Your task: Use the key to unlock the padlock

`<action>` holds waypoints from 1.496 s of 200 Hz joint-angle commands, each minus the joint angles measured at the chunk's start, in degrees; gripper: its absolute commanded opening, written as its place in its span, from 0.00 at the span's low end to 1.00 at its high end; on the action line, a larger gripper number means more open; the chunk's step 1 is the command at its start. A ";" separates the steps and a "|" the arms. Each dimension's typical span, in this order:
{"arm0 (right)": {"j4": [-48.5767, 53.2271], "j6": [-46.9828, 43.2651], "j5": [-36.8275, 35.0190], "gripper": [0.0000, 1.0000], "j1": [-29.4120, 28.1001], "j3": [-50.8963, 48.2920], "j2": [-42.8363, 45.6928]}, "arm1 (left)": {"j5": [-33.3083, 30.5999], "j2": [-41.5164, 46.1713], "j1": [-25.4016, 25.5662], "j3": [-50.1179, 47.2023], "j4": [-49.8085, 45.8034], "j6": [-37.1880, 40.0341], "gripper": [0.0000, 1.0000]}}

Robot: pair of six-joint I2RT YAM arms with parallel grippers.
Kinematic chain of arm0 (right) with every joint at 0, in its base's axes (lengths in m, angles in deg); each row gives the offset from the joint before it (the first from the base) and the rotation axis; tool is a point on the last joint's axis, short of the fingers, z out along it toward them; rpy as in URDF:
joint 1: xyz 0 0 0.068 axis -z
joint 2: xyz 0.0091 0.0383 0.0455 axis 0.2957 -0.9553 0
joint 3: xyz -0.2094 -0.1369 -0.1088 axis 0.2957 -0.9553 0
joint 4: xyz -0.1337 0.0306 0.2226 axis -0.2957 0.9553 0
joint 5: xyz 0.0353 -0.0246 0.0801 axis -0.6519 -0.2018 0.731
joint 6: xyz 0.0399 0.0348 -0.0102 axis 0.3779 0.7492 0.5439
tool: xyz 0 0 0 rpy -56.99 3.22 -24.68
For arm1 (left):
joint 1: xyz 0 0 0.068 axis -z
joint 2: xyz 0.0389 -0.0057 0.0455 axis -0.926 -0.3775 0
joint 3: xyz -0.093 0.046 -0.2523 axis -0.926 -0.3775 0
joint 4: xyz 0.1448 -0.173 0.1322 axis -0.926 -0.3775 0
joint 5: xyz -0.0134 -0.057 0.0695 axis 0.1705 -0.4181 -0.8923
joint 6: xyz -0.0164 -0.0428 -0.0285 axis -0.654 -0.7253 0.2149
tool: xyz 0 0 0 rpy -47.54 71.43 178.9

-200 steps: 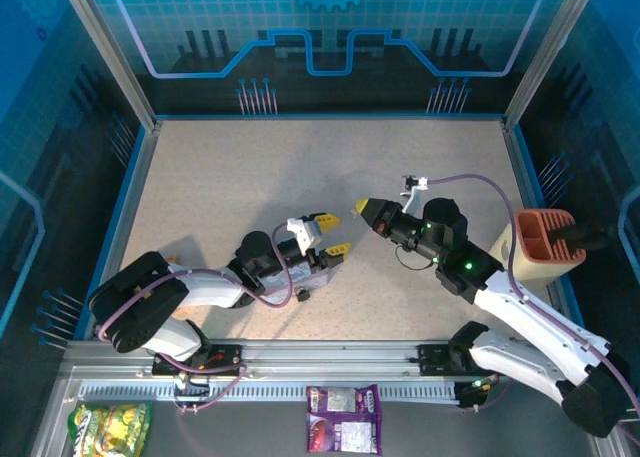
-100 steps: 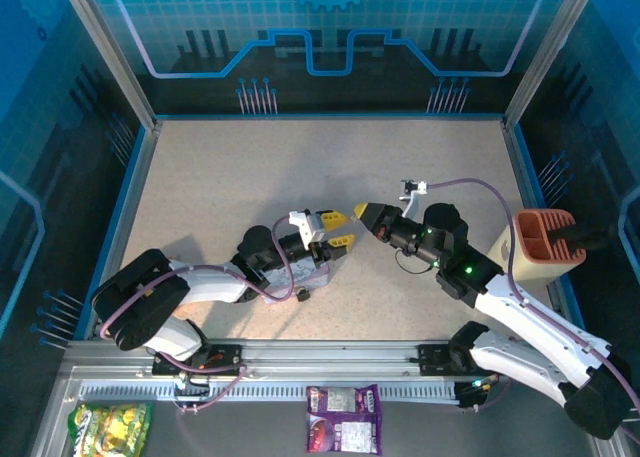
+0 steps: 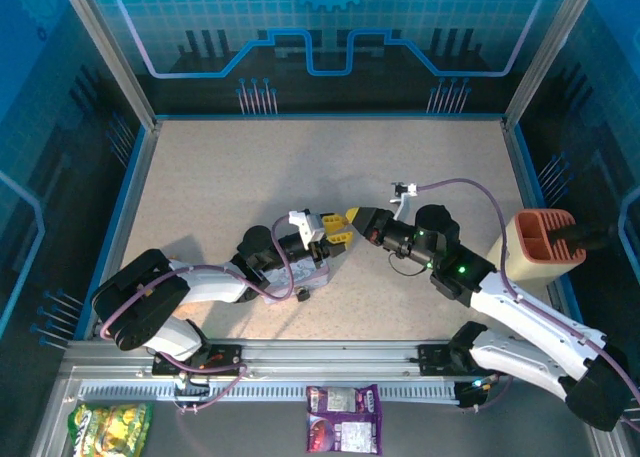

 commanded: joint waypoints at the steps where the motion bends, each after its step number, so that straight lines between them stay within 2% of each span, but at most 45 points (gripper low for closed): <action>1: -1.89 0.26 -0.59 0.00 -0.80 0.08 -0.16 | 0.95 0.08 -0.33 0.95 2.29 -0.25 0.25; 54: -0.45 -0.23 -2.01 0.00 -0.79 -0.18 0.63 | 0.45 0.89 -0.59 0.25 1.76 -0.20 0.09; 87: 0.60 -0.88 -3.17 0.00 -0.79 -0.36 1.23 | -0.08 1.78 -0.97 -0.37 1.05 -0.58 0.07; 111: 1.73 -3.04 -3.89 0.00 -0.70 -0.15 1.03 | 3.13 3.96 -2.61 0.16 -4.23 -1.15 0.04; 116: 2.06 -4.04 -4.21 0.01 -0.67 0.14 0.80 | 3.29 4.76 -3.10 0.49 -6.57 -1.60 0.04; 139: 5.03 -11.08 -5.59 0.24 -0.17 1.99 -0.46 | 4.44 9.61 -6.25 2.70 -19.77 -1.84 0.02; 161: 5.82 -24.65 -7.44 0.42 1.07 2.56 0.11 | 4.66 15.17 -7.63 8.79 -42.96 4.64 0.00; 175: 5.66 -34.36 -8.96 0.46 2.18 1.44 1.13 | 2.89 17.02 -7.67 14.29 -59.23 9.80 0.00; 204: -5.48 -50.87 -4.24 0.47 5.17 -7.25 4.43 | 0.53 17.59 -7.76 23.30 -79.95 16.96 0.00; 223: -18.70 -60.71 2.90 0.46 5.59 -15.31 6.75 | 1.26 17.46 -7.54 27.20 -87.72 20.76 0.00; 236: -23.41 -64.62 6.74 0.48 5.62 -18.46 7.58 | 1.32 16.99 -6.71 29.93 -92.68 24.60 0.00; 269: -24.24 -66.78 15.09 0.45 5.49 -19.51 5.43 | -0.56 11.96 -2.50 38.13 -107.57 34.81 0.00; 299: -32.22 -65.28 20.14 0.43 5.34 -22.05 2.35 | -1.99 7.65 -0.07 42.27 -113.11 37.43 0.00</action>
